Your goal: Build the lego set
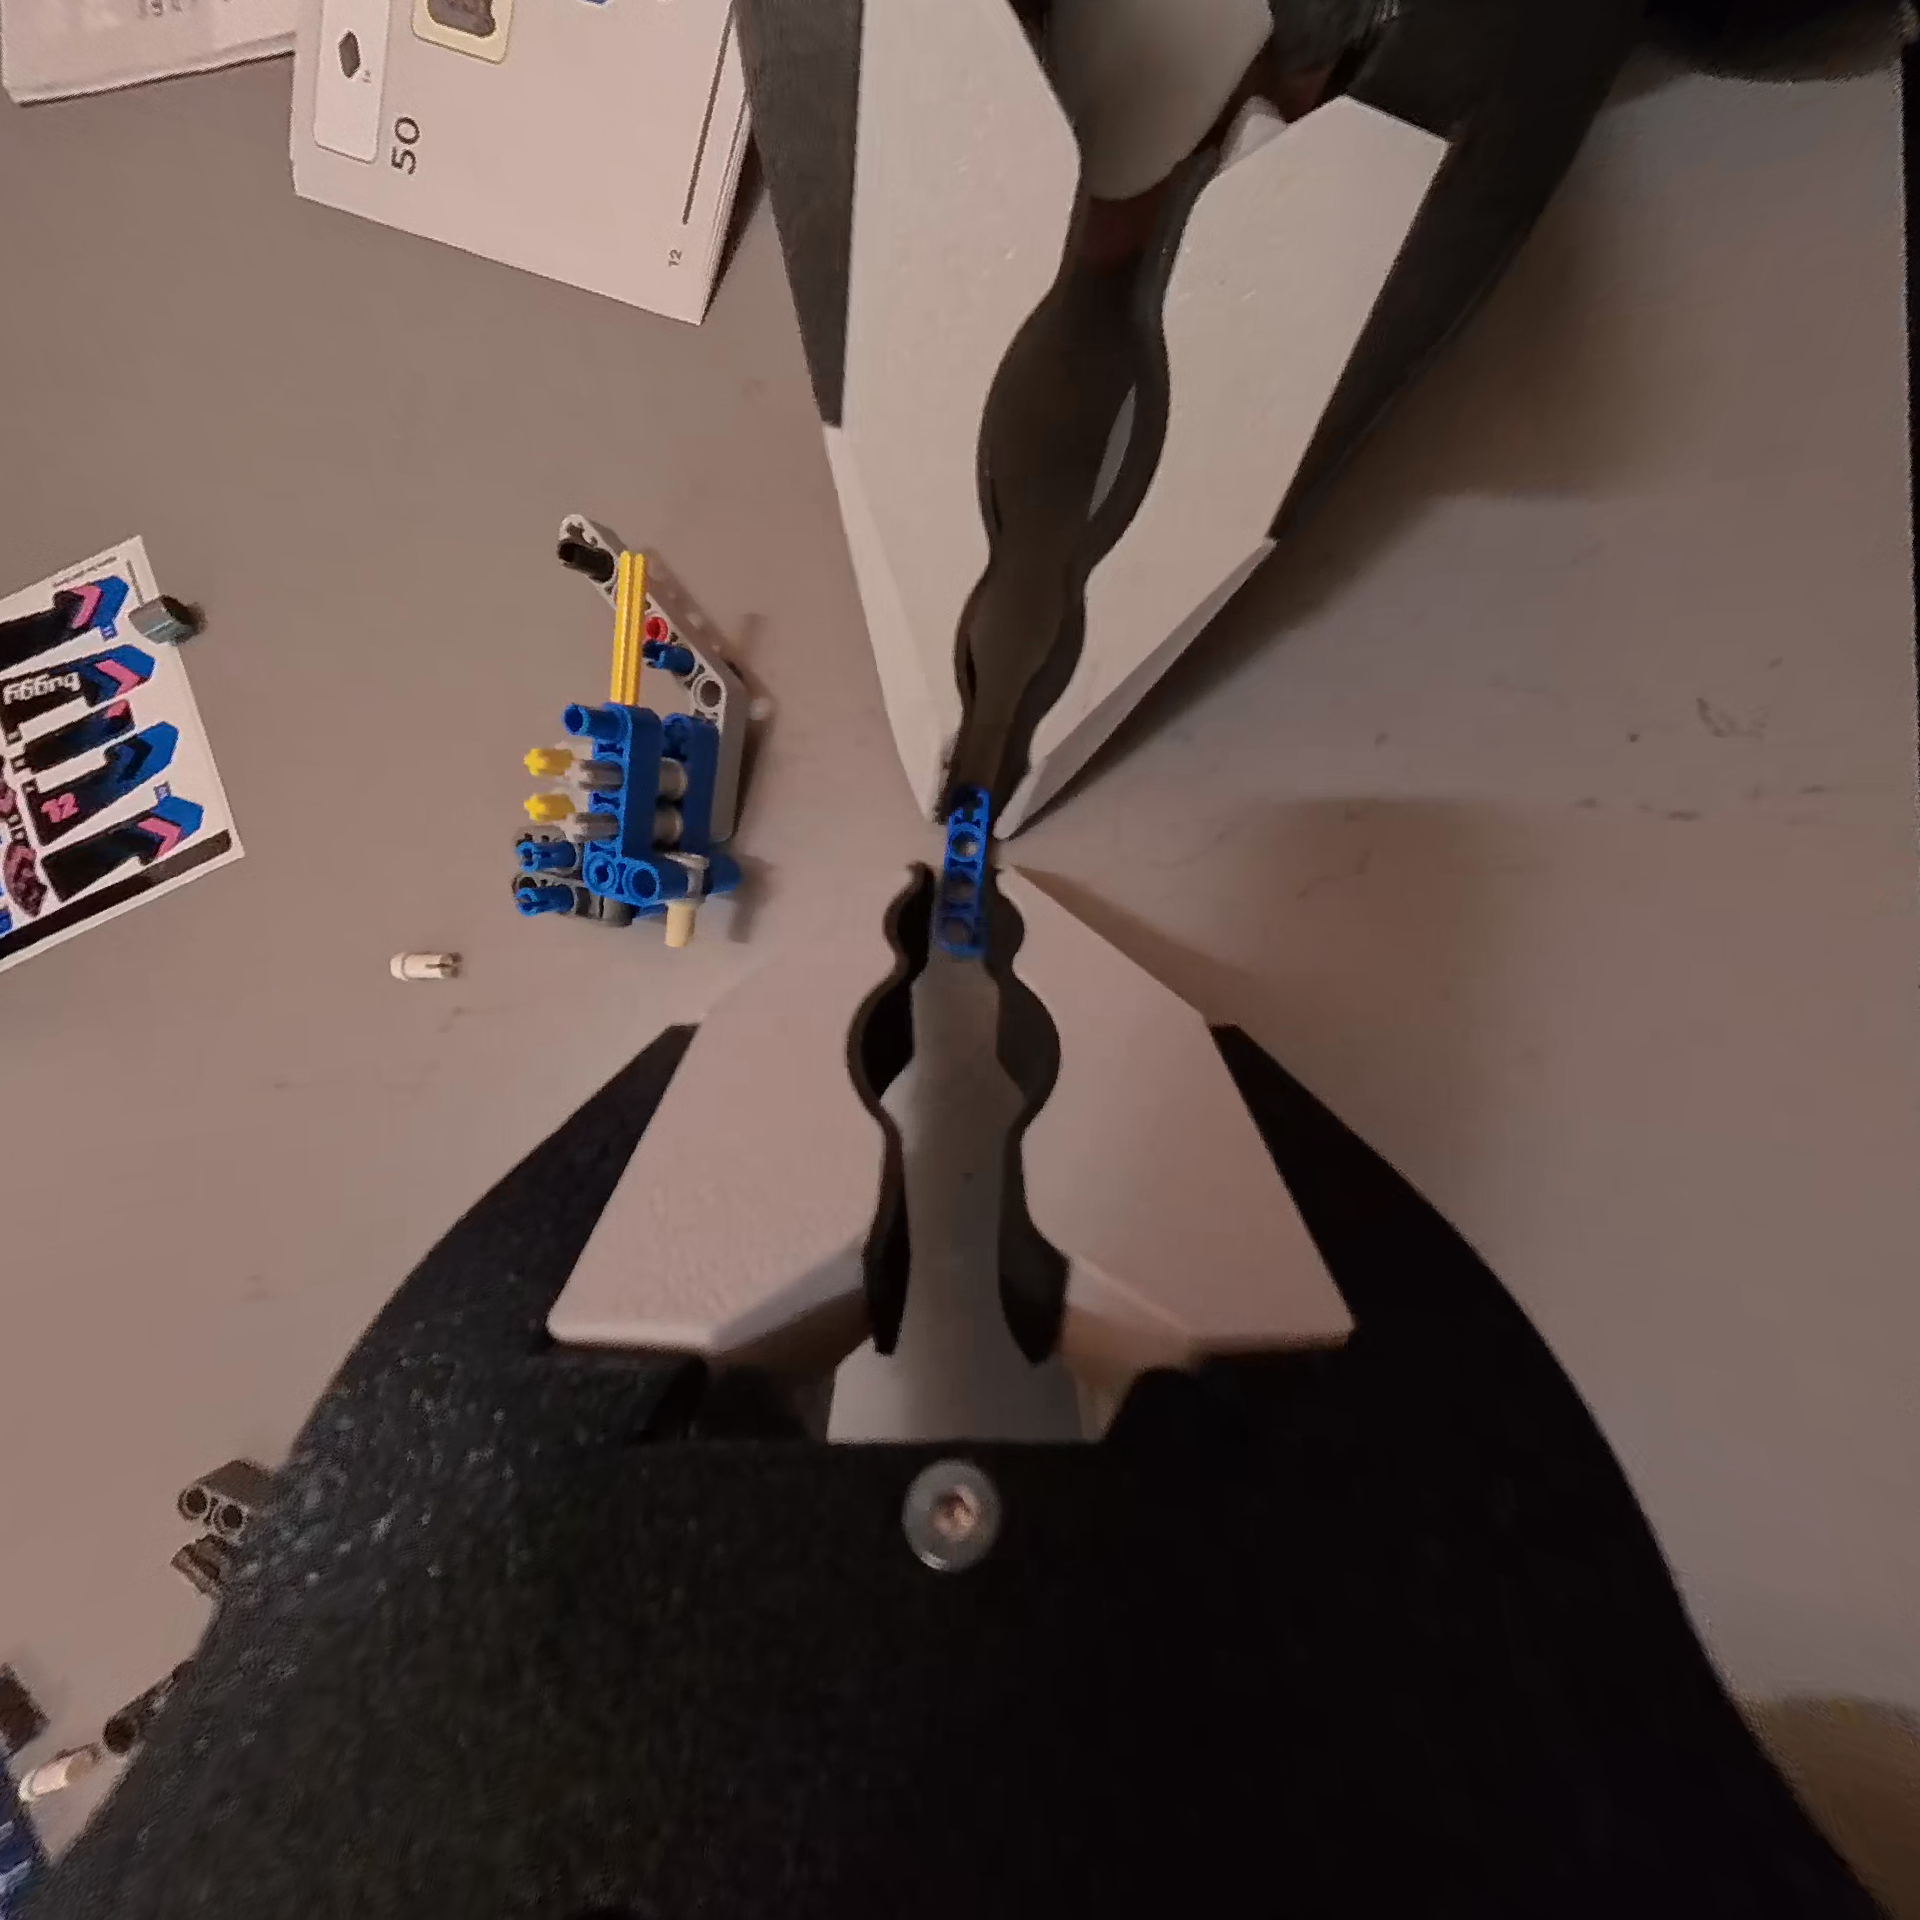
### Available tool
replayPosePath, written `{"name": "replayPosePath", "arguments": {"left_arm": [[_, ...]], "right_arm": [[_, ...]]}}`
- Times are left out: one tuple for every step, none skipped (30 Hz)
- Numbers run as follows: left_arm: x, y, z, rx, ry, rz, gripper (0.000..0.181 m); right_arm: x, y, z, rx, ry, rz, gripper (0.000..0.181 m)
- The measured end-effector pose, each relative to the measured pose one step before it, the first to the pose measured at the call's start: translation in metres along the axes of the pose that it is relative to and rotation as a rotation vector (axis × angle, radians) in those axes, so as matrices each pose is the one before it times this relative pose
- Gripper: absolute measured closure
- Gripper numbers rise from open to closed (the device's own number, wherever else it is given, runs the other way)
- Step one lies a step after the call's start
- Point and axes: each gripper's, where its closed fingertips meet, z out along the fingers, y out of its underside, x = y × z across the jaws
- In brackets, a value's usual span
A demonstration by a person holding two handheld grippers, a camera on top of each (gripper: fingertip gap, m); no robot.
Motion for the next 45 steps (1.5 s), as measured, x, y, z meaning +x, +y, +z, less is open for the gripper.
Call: {"name": "replayPosePath", "arguments": {"left_arm": [[0.00003, -0.00047, 0.00045, 0.0042, 0.0012, 0.0022, 0.177], [-0.00003, -0.00048, 0.00024, 0.0038, 0.0017, 0.0019, 0.177], [-0.00038, -0.00036, 0.00014, 0.0037, -0.0010, 0.0023, 0.177], [-0.00132, -0.00030, 0.00025, 0.0054, -0.0072, 0.0055, 0.177], [-0.00104, -0.00036, -0.00004, 0.0089, -0.0055, 0.0107, 0.177], [0.00007, -0.00065, -0.00051, 0.0151, 0.0030, 0.0141, 0.177], [-0.00058, -0.00180, -0.00167, 0.0254, 0.0023, 0.0092, 0.177], [-0.00254, -0.00347, -0.00358, 0.0349, -0.0044, 0.0014, 0.177], [-0.00425, -0.00375, -0.00539, 0.0350, -0.0077, -0.0013, 0.177], [-0.00663, -0.00303, -0.00661, 0.0284, -0.0128, -0.0004, 0.177], [-0.00858, -0.00275, -0.00661, 0.0236, -0.0167, 0.0001, 0.177], [-0.00836, -0.00237, -0.00526, 0.0180, -0.0059, -0.0020, 0.177], [-0.00689, -0.00181, -0.00318, 0.0110, 0.0083, -0.0041, 0.177], [-0.00673, -0.00156, -0.00155, 0.0058, 0.0092, -0.0032, 0.177], [-0.00483, -0.00117, -0.00033, -0.0002, 0.0170, -0.0003, 0.177], [-0.00260, -0.00107, 0.00079, -0.0022, 0.0252, 0.0020, 0.177], [-0.00289, -0.00084, 0.00137, -0.0006, 0.0190, 0.0014, 0.177], [-0.00284, 0.00006, 0.00172, -0.0004, 0.0153, -0.0037, 0.177], [-0.00196, 0.00078, 0.00187, 0.0005, 0.0179, -0.0092, 0.177], [-0.00147, 0.00058, 0.00159, 0.0067, 0.0155, -0.0103, 0.177], [-0.00108, 0.00041, 0.00140, 0.0119, 0.0125, -0.0104, 0.177], [-0.00018, 0.00066, 0.00136, 0.0111, 0.0148, -0.0116, 0.177], [0.00062, 0.00063, 0.00136, 0.0102, 0.0150, -0.0108, 0.177], [0.00043, 0.00037, 0.00123, 0.0080, 0.0086, -0.0081, 0.177], [0.00055, 0.00055, 0.00113, 0.0039, 0.0058, -0.0037, 0.177], [0.00073, -0.00019, 0.00084, 0.0049, 0.0053, 0.0004, 0.177], [0.00010, -0.00061, 0.00060, 0.0046, 0.0009, 0.0009, 0.177], [0.00002, -0.00022, 0.00061, 0.0001, 0.0003, 0.0009, 0.177], [0.00026, -0.00037, 0.00026, -0.0007, 0.0004, 0.0020, 0.177], [-0.00040, -0.00056, -0.00007, -0.0001, -0.0049, 0.0030, 0.177], [-0.00019, -0.00095, -0.00028, 0.0019, -0.0051, 0.0004, 0.177], [0.00094, -0.00107, -0.00040, 0.0028, 0.0032, -0.0027, 0.177], [0.00090, -0.00039, 0.00016, 0.0003, 0.0033, -0.0006, 0.177], [0.00015, 0.00046, 0.00072, -0.0041, -0.0020, 0.0027, 0.177], [0.00077, 0.00062, 0.00097, -0.0038, 0.0035, 0.0006, 0.177], [0.00121, -0.00027, 0.00085, 0.0014, 0.0085, -0.0026, 0.177], [0.00002, -0.00040, 0.00053, 0.0015, 0.0009, -0.0014, 0.177], [-0.00097, 0.00011, 0.00022, -0.0018, -0.0053, 0.0001, 0.177], [-0.00040, 0.00019, 0.00004, -0.0027, -0.0008, -0.0009, 0.177], [-0.00003, 0.00001, -0.00002, -0.0001, 0.0018, -0.0019, 0.177], [-0.00004, -0.00027, 0.00020, 0.0027, -0.0001, -0.0027, 0.177], [-0.00017, -0.00033, 0.00014, 0.0039, -0.0012, -0.0037, 0.177], [-0.00008, -0.00054, 0.00008, 0.0067, -0.0010, -0.0045, 0.177], [-0.00029, -0.00097, -0.00014, 0.0093, -0.0041, -0.0041, 0.177], [-0.00058, -0.00114, -0.00055, 0.0116, -0.0072, -0.0038, 0.177]], "right_arm": [[0.00011, 0.00036, -0.00039, 0.0000, -0.0002, -0.0004, 0.175], [0.00011, 0.00018, -0.00038, 0.0010, -0.0010, -0.0002, 0.175], [0.00070, 0.00025, -0.00006, -0.0010, 0.0031, 0.0016, 0.175], [0.00092, 0.00018, -0.00001, -0.0010, 0.0076, 0.0004, 0.175], [0.00029, -0.00007, -0.00032, 0.0012, 0.0048, -0.0052, 0.175], [-0.00071, -0.00083, -0.00092, 0.0090, -0.0005, -0.0115, 0.175], [0.00147, -0.00230, -0.00286, 0.0212, 0.0115, -0.0071, 0.175], [0.00407, -0.00314, -0.00522, 0.0233, 0.0206, 0.0006, 0.175], [0.00577, -0.00347, -0.00681, 0.0204, 0.0189, 0.0072, 0.178], [0.00828, -0.00400, -0.00664, 0.0244, 0.0247, 0.0144, 0.178], [0.01009, -0.00412, -0.00512, 0.0275, 0.0285, 0.0194, 0.176], [0.00831, -0.00300, -0.00226, 0.0254, 0.0118, 0.0204, 0.173], [0.00558, -0.00076, 0.00103, 0.0134, -0.0070, 0.0179, 0.168], [0.00484, 0.00104, 0.00320, -0.0031, -0.0078, 0.0065, 0.161], [0.00492, 0.00130, 0.00388, -0.0110, 0.0018, -0.0077, 0.157], [0.00294, 0.00048, 0.00370, -0.0093, -0.0018, -0.0166, 0.154], [0.00181, -0.00026, 0.00320, -0.0047, -0.0031, -0.0119, 0.152], [0.00133, -0.00214, 0.00250, 0.0086, -0.0015, -0.0027, 0.150], [0.00089, -0.00367, 0.00181, 0.0244, 0.0012, 0.0041, 0.150], [0.00006, -0.00258, 0.00152, 0.0223, -0.0024, 0.0086, 0.151], [-0.00040, -0.00025, 0.00161, 0.0087, -0.0050, 0.0057, 0.154], [-0.00060, 0.00085, 0.00122, 0.0023, -0.0035, -0.0052, 0.156], [-0.00006, 0.00111, 0.00058, 0.0003, 0.0037, -0.0116, 0.156], [0.00125, 0.00144, 0.00027, -0.0038, 0.0132, -0.0105, 0.157], [0.00142, 0.00147, -0.00014, -0.0035, 0.0129, -0.0094, 0.157], [0.00021, 0.00073, -0.00036, 0.0026, 0.0039, -0.0054, 0.156], [0.00017, -0.00006, -0.00024, 0.0073, 0.0023, 0.0019, 0.156], [0.00110, -0.00039, -0.00021, 0.0082, 0.0070, 0.0035, 0.156], [-0.00002, 0.00003, 0.00003, 0.0048, 0.0013, -0.0028, 0.156], [-0.00144, 0.00100, 0.00035, -0.0019, -0.0075, -0.0072, 0.156], [-0.00056, 0.00244, 0.00067, -0.0120, -0.0005, -0.0073, 0.155], [-0.00038, 0.00306, 0.00060, -0.0160, 0.0031, -0.0125, 0.155], [-0.00067, 0.00209, 0.00018, -0.0105, 0.0030, -0.0174, 0.155], [-0.00029, 0.00059, -0.00025, -0.0021, 0.0074, -0.0175, 0.155], [-0.00006, -0.00018, -0.00041, 0.0020, 0.0083, -0.0161, 0.155], [-0.00060, -0.00057, -0.00065, 0.0052, 0.0025, -0.0134, 0.155], [-0.00082, 0.00004, -0.00022, 0.0039, 0.0002, -0.0076, 0.156], [0.00018, 0.00121, 0.00009, -0.0025, 0.0048, -0.0033, 0.156], [0.00066, 0.00114, -0.00017, -0.0058, 0.0085, -0.0075, 0.156], [-0.00011, -0.00015, -0.00029, 0.0018, 0.0042, -0.0073, 0.156], [-0.00046, -0.00038, -0.00021, 0.0025, 0.0010, -0.0046, 0.157], [0.00047, -0.00030, -0.00027, 0.0022, 0.0040, -0.0011, 0.157], [0.00036, -0.00039, -0.00037, 0.0036, 0.0027, 0.0008, 0.157], [0.00065, -0.00051, -0.00055, 0.0044, 0.0036, 0.0023, 0.157], [0.00141, -0.00064, -0.00067, 0.0048, 0.0099, 0.0032, 0.157]]}}
